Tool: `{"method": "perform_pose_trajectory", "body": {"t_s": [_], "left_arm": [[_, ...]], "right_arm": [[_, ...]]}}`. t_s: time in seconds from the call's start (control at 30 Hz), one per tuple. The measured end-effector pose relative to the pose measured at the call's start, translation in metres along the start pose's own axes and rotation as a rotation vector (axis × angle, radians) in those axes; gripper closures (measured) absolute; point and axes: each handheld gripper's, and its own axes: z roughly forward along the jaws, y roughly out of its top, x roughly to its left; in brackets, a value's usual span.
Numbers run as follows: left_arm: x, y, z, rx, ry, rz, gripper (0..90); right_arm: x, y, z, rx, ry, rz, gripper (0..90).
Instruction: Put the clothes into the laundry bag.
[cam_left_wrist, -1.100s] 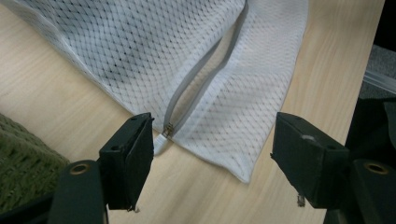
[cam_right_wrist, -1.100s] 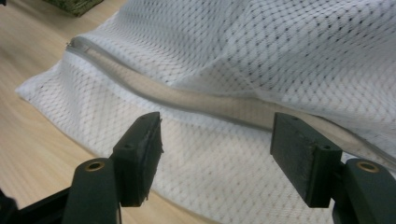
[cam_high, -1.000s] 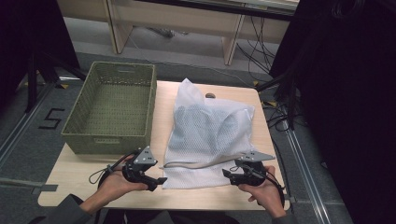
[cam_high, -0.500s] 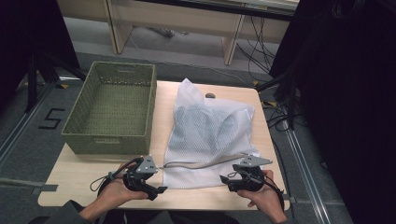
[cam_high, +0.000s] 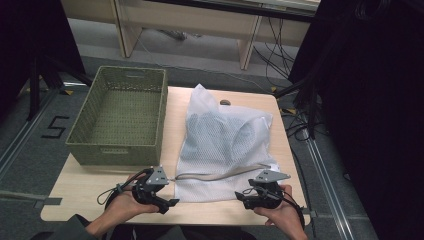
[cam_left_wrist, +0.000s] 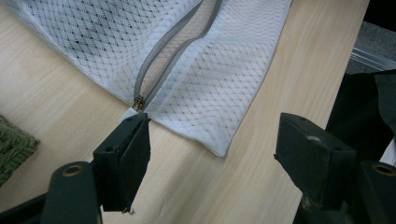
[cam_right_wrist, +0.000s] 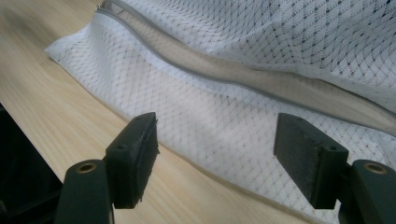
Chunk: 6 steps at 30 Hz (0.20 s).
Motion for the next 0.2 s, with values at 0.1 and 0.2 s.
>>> {"method": "perform_pose_trajectory", "body": {"t_s": [0.1,0.2], "left_arm": [[-0.0002,0.0002,0.0005,0.002,-0.001,0.003,25.7],[-0.0001,0.0003,0.0009,0.003,-0.003,0.004,25.6]], "right_arm": [[0.0014,-0.0006,0.0006,0.002,-0.001,0.018,31.5],[0.0011,-0.0008,0.0007,0.007,0.0,0.018,31.5]]}}
